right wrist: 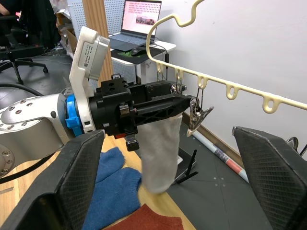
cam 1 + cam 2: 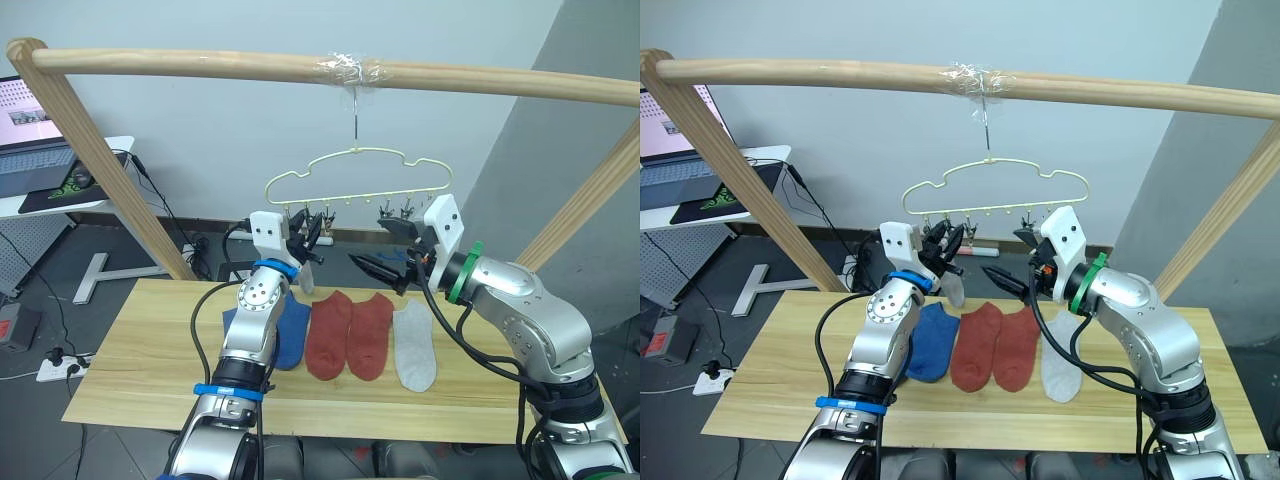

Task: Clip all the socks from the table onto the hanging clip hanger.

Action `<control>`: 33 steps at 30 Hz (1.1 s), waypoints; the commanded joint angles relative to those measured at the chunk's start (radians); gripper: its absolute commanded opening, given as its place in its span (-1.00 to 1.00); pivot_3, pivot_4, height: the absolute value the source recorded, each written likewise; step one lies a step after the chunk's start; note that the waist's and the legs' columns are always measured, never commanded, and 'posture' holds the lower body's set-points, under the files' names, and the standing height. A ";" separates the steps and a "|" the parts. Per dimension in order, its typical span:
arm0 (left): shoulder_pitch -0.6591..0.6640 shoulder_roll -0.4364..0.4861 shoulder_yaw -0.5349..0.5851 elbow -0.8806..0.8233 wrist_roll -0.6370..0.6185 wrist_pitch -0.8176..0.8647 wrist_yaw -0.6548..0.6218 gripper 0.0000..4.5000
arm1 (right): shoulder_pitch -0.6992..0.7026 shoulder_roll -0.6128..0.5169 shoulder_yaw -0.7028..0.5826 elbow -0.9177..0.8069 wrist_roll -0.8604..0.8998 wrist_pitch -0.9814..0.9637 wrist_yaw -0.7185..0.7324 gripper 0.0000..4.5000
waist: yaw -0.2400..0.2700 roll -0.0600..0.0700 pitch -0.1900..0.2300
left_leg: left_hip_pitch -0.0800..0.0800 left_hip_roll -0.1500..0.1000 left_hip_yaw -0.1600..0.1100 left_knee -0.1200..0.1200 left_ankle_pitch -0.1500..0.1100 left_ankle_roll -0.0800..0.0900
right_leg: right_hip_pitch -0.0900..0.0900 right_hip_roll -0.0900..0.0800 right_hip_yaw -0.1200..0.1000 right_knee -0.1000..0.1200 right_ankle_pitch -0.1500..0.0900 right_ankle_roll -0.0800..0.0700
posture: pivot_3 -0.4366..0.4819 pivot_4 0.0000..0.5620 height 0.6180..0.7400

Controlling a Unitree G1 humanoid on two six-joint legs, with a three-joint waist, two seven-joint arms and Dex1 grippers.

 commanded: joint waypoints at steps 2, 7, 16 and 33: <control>-0.022 -0.005 -0.006 -0.011 0.011 -0.029 0.008 -0.37 | -0.021 -0.003 -0.020 -0.048 0.014 -0.016 0.001 1.00 | 0.000 0.000 0.000 | 0.000 0.000 0.000 0.000 0.000 0.000 | 0.000 0.000 0.000 0.000 0.000 0.000 | 0.01 -0.78 1.00; -0.022 -0.007 -0.005 -0.011 0.011 -0.030 0.010 -0.37 | -0.021 -0.003 -0.019 -0.048 0.013 -0.016 0.001 1.00 | 0.000 0.000 0.000 | 0.000 0.000 0.000 0.000 0.000 0.000 | 0.000 0.000 0.000 0.000 0.000 0.000 | 0.01 -0.78 1.00; -0.013 -0.010 -0.001 -0.026 -0.002 -0.024 -0.002 -0.72 | -0.022 -0.004 -0.021 -0.046 0.014 -0.015 0.001 1.00 | 0.000 0.000 0.000 | 0.000 0.000 0.000 0.000 0.000 0.000 | 0.000 0.000 0.000 0.000 0.000 0.000 | 0.01 -0.75 1.00; 0.019 0.009 0.011 -0.085 -0.061 0.065 -0.061 -0.97 | 0.121 -0.055 0.019 0.046 -0.115 -0.041 -0.058 1.00 | 0.002 -0.001 -0.002 | 0.000 0.000 0.000 0.000 0.000 0.000 | 0.001 0.000 0.000 0.000 0.000 0.000 | 0.01 -0.75 1.00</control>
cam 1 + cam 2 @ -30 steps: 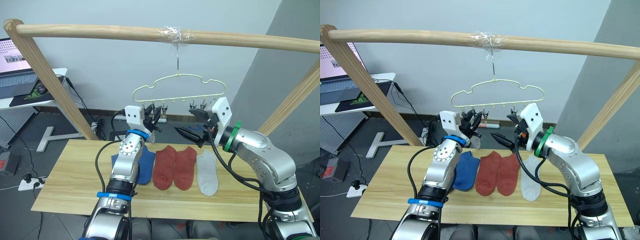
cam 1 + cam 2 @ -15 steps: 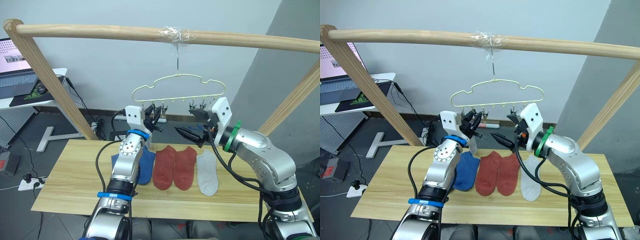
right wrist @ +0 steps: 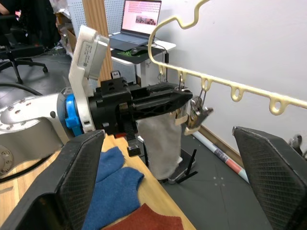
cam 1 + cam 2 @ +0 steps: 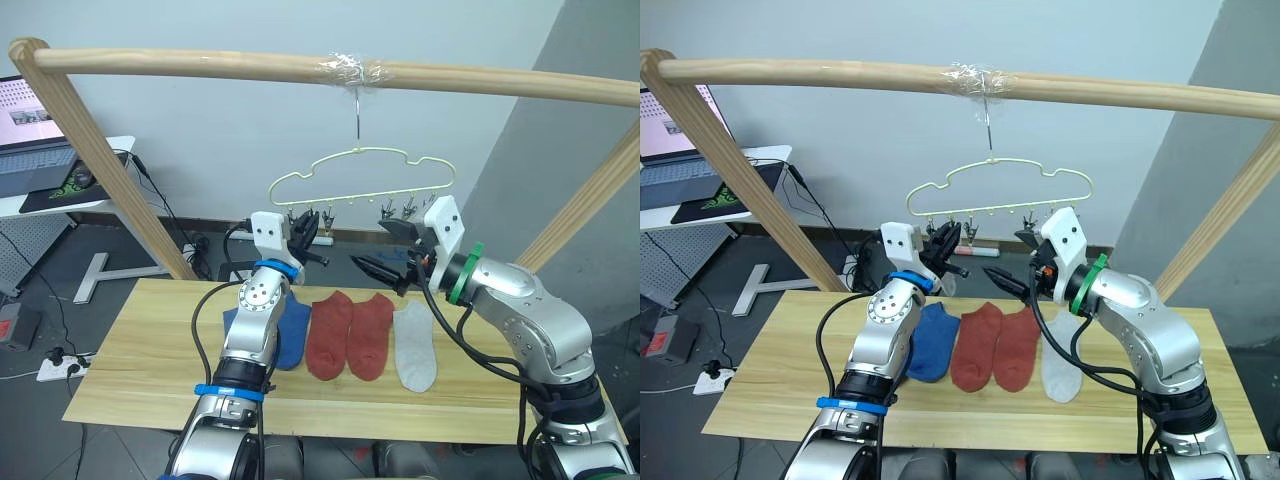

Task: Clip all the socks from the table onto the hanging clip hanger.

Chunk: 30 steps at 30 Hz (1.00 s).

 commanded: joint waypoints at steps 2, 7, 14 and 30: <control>0.020 0.026 0.014 -0.103 -0.069 0.062 -0.067 -0.97 | 0.110 -0.032 0.016 0.082 -0.114 -0.069 -0.053 1.00 | 0.000 0.000 0.000 | 0.000 0.000 0.000 0.000 0.000 0.000 | 0.000 0.000 0.000 0.000 0.000 0.000 | 0.04 -0.70 1.00; 0.028 0.075 0.061 -0.182 -0.187 0.209 -0.145 -0.97 | 0.172 0.004 0.045 0.343 -0.252 -0.170 -0.144 1.00 | -0.007 0.000 0.000 | 0.002 0.000 0.000 0.000 0.000 0.000 | 0.001 0.000 0.000 0.001 0.000 0.000 | 0.06 -0.69 1.00; 0.025 0.088 0.060 -0.184 -0.180 0.223 -0.137 -0.97 | 0.102 0.122 -0.002 0.692 -0.299 -0.237 -0.225 1.00 | -0.021 0.000 0.000 | 0.003 0.000 0.000 0.001 0.000 0.000 | 0.003 0.000 0.000 0.000 0.000 0.001 | 0.11 -0.67 1.00; 0.044 0.079 0.036 -0.197 -0.156 0.236 -0.120 -0.97 | 0.168 0.131 0.135 0.850 -0.463 -0.350 -0.193 0.10 | -0.021 0.000 -0.008 | 0.004 0.000 0.000 0.001 0.000 0.000 | 0.005 0.000 0.000 0.000 0.000 0.001 | 0.13 -0.72 1.00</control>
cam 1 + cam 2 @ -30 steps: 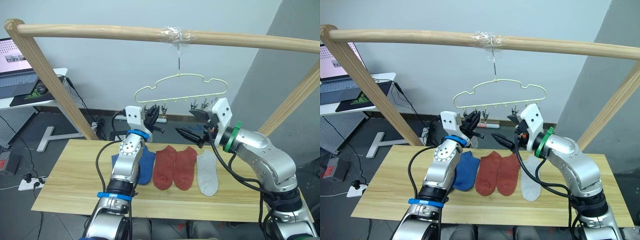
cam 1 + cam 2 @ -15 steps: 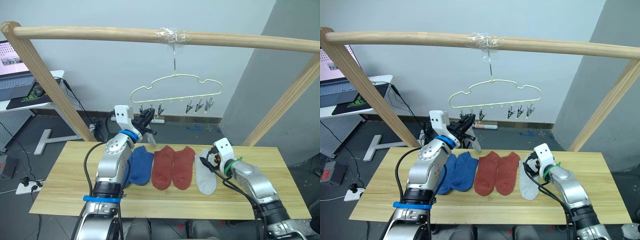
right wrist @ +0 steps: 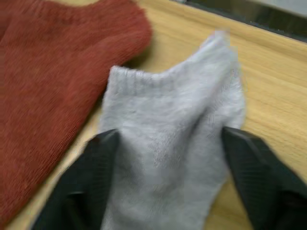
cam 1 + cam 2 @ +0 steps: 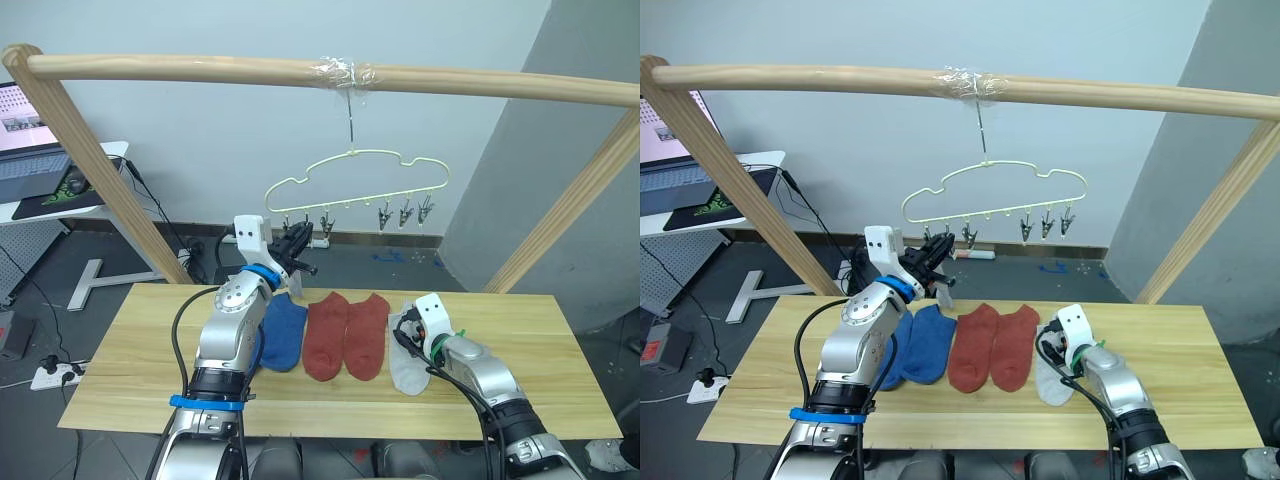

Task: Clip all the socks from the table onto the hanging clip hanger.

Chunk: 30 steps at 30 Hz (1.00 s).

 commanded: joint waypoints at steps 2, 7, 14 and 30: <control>-0.011 0.005 -0.004 -0.032 0.002 -0.006 -0.007 -0.97 | 0.033 -0.066 0.039 0.063 -0.083 -0.076 0.018 -0.24 | 0.002 0.000 -0.002 | 0.001 0.000 0.000 0.000 0.000 0.000 | 0.001 0.000 0.000 0.000 0.000 0.000 | 0.11 -0.74 1.00; -0.003 0.010 0.015 -0.039 -0.048 0.043 -0.038 -0.97 | 0.077 -0.138 0.028 -0.013 -0.090 -0.154 0.073 -0.97 | 0.003 -0.001 -0.006 | 0.001 -0.001 0.000 0.001 0.000 0.000 | 0.002 0.000 0.000 0.000 0.000 0.002 | 0.11 -0.76 1.00; -0.013 -0.006 0.172 -0.066 -0.390 0.421 -0.065 -0.97 | 0.111 -0.288 0.106 -0.278 -0.165 -0.373 0.235 -0.97 | -0.011 0.003 -0.008 | 0.001 0.000 0.000 0.000 0.000 0.000 | 0.000 0.000 0.001 0.000 -0.001 0.004 | 0.11 -0.78 1.00; -0.052 0.012 0.269 -0.105 -0.623 0.655 -0.014 -0.97 | -0.254 -0.074 0.252 -0.242 -0.217 -0.355 0.364 -0.97 | 0.002 0.001 -0.010 | 0.000 0.000 -0.003 0.001 0.000 0.000 | 0.001 0.000 -0.002 -0.001 0.001 0.001 | 0.11 -0.77 1.00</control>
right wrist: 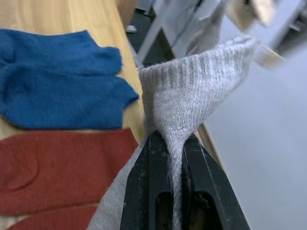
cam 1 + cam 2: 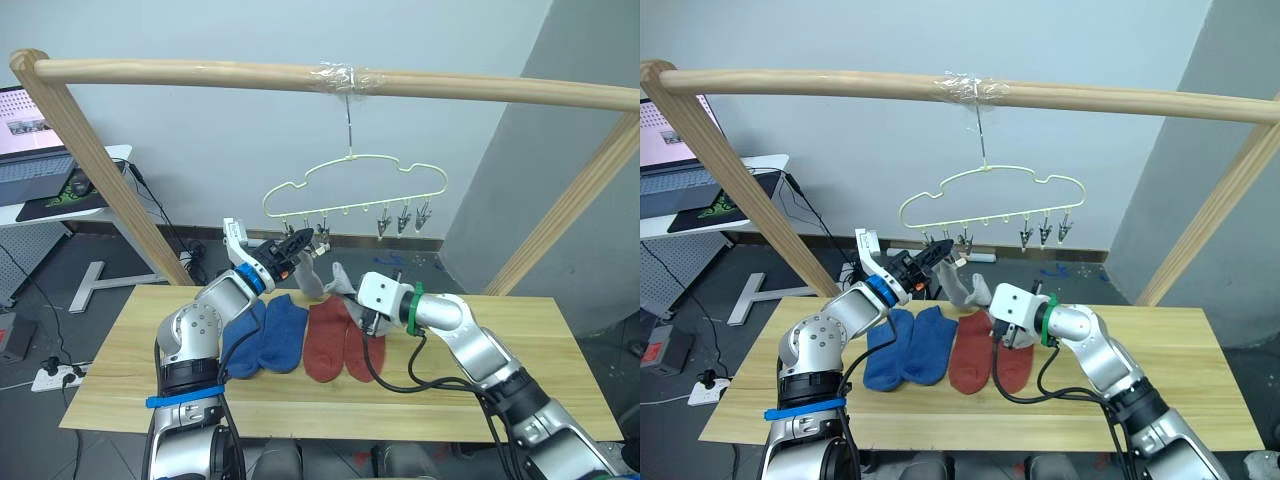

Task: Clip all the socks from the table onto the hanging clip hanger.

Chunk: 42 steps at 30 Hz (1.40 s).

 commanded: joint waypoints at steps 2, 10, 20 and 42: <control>0.000 0.004 -0.022 -0.044 -0.001 -0.005 -0.001 -0.97 | -0.065 0.012 -0.001 0.019 -0.019 -0.026 0.016 -0.97 | 0.000 0.000 0.000 | 0.000 0.000 0.000 0.000 0.000 0.000 | 0.000 0.000 0.000 0.000 0.000 0.000 | 0.13 -0.76 1.00; 0.016 0.005 -0.045 -0.068 -0.004 -0.001 -0.006 -0.97 | -0.109 0.021 0.004 0.026 -0.056 -0.029 0.024 -0.97 | -0.001 0.000 0.000 | 0.000 0.000 0.000 0.000 0.000 0.000 | -0.001 0.000 0.000 0.000 0.000 0.000 | 0.14 -0.73 1.00; -0.001 0.006 -0.042 -0.051 -0.003 -0.012 -0.002 -0.97 | -0.110 0.000 0.030 0.040 -0.120 -0.069 0.036 -0.97 | -0.001 0.000 0.000 | 0.000 0.000 0.000 0.000 0.000 0.000 | -0.001 0.000 0.000 0.000 0.000 0.000 | 0.13 -0.72 1.00; 0.007 0.026 -0.071 -0.055 -0.007 0.006 -0.027 -0.97 | -0.088 -0.014 -0.001 -0.026 -0.120 -0.046 0.018 -0.97 | -0.002 0.000 0.000 | -0.001 0.000 0.000 -0.001 0.000 0.000 | -0.001 0.000 0.000 0.000 0.000 0.000 | 0.10 -0.72 1.00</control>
